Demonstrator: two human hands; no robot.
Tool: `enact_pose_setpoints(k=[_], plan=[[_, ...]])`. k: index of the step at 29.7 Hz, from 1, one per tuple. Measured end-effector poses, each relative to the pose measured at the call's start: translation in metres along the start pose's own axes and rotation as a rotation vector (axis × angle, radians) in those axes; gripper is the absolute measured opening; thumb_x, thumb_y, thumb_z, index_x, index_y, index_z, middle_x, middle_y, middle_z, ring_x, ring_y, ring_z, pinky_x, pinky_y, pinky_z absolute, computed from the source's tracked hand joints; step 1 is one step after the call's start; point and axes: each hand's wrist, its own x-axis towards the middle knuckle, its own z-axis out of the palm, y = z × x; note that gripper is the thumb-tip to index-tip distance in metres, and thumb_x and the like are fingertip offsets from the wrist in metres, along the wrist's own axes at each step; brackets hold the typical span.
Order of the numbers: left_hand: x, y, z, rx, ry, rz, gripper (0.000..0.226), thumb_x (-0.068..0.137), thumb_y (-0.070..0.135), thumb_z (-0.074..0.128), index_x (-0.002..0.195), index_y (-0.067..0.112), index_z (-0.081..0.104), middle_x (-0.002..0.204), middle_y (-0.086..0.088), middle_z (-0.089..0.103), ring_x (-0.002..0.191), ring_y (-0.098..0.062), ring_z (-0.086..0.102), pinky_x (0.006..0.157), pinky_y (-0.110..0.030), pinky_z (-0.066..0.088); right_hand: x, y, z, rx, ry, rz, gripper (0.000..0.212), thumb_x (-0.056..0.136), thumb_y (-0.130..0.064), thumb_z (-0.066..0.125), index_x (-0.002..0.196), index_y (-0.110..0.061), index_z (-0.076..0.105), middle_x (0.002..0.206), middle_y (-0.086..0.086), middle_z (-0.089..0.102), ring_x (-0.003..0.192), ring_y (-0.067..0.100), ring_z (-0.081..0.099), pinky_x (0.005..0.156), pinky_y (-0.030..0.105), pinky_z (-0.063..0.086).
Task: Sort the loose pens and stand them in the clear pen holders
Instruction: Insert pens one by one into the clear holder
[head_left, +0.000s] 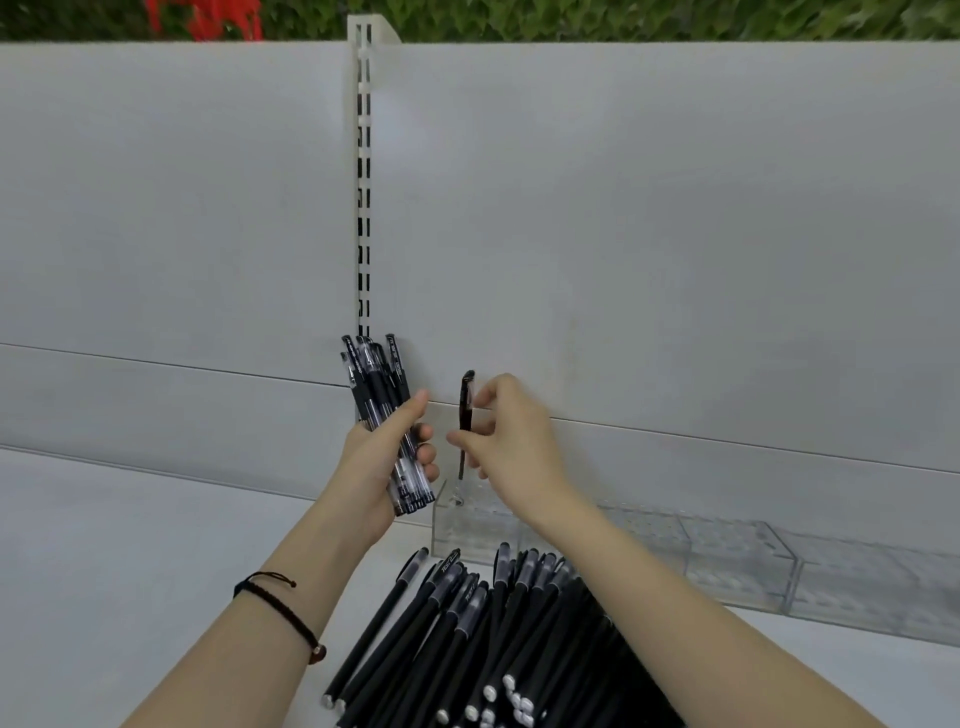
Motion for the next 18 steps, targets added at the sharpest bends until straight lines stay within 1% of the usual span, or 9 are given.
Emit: enact_pose_setpoints(k=[2,5,8,11,13,15,16,18], plan=[[0.0,0.0,0.002,0.005,0.005,0.007,0.022,0.088,0.027,0.067,0.086,0.011,0.053,0.058,0.0,0.052,0.039,-0.011,0.044,0.038,-0.021,0.04,0.001,0.005,0.006,-0.038,0.082,-0.011,0.023,0.081,-0.024,0.075,0.087,-0.019,0.053,0.077,0.003,0.064,0.069,0.021,0.064,0.067,0.041,0.055],[-0.001,-0.002,0.005,-0.006,0.032,0.019,0.022,0.091,0.029,0.064,0.086,0.013,0.049,0.059,-0.002,0.055,0.038,-0.011,0.043,0.038,-0.022,0.04,0.0,0.009,0.007,-0.122,0.075,0.011,0.021,0.081,-0.034,0.073,0.08,-0.018,0.061,0.072,0.001,0.066,0.068,0.021,0.064,0.068,0.039,0.054],[-0.002,-0.002,0.007,-0.041,0.024,0.035,0.02,0.092,0.025,0.062,0.087,0.013,0.047,0.064,-0.003,0.059,0.038,-0.012,0.044,0.037,-0.023,0.04,-0.003,0.01,0.006,-0.311,0.002,0.054,0.032,0.083,-0.046,0.068,0.074,-0.016,0.064,0.069,0.001,0.066,0.069,0.021,0.062,0.068,0.035,0.051],[-0.003,0.001,0.005,-0.017,-0.006,0.062,0.017,0.092,0.024,0.062,0.094,0.01,0.053,0.072,-0.002,0.065,0.043,-0.012,0.051,0.039,-0.022,0.042,-0.002,0.006,-0.001,-0.328,-0.046,0.03,0.045,0.083,-0.055,0.065,0.066,-0.014,0.063,0.062,0.002,0.064,0.063,0.02,0.061,0.063,0.035,0.05],[-0.003,0.001,0.002,0.004,-0.023,0.073,0.02,0.091,0.021,0.063,0.099,0.005,0.056,0.076,-0.003,0.065,0.048,-0.011,0.055,0.039,-0.022,0.043,0.001,-0.002,-0.01,-0.243,-0.018,0.006,0.043,0.084,-0.053,0.063,0.067,-0.014,0.064,0.061,0.002,0.065,0.061,0.019,0.061,0.062,0.035,0.05],[-0.003,0.0,0.002,0.015,-0.045,0.059,0.019,0.089,0.017,0.064,0.099,0.001,0.058,0.073,-0.005,0.063,0.051,-0.011,0.057,0.038,-0.021,0.042,0.005,-0.012,-0.019,-0.026,0.022,0.013,0.036,0.087,-0.046,0.063,0.069,-0.015,0.067,0.063,0.002,0.067,0.058,0.014,0.059,0.061,0.033,0.048],[-0.004,-0.001,0.002,0.02,-0.062,0.051,0.017,0.089,0.015,0.064,0.097,0.001,0.059,0.072,-0.004,0.063,0.053,-0.011,0.058,0.038,-0.021,0.041,0.007,-0.017,-0.024,0.107,0.019,0.03,0.031,0.088,-0.042,0.065,0.071,-0.016,0.068,0.064,0.001,0.067,0.055,0.008,0.056,0.058,0.029,0.046],[-0.006,-0.001,0.004,0.04,-0.12,0.044,0.013,0.088,0.012,0.063,0.095,0.002,0.061,0.073,-0.004,0.065,0.055,-0.012,0.06,0.038,-0.021,0.042,0.007,-0.026,-0.031,0.326,-0.038,0.074,0.019,0.088,-0.035,0.068,0.078,-0.018,0.071,0.065,-0.006,0.065,0.047,-0.004,0.049,0.052,0.016,0.037]])
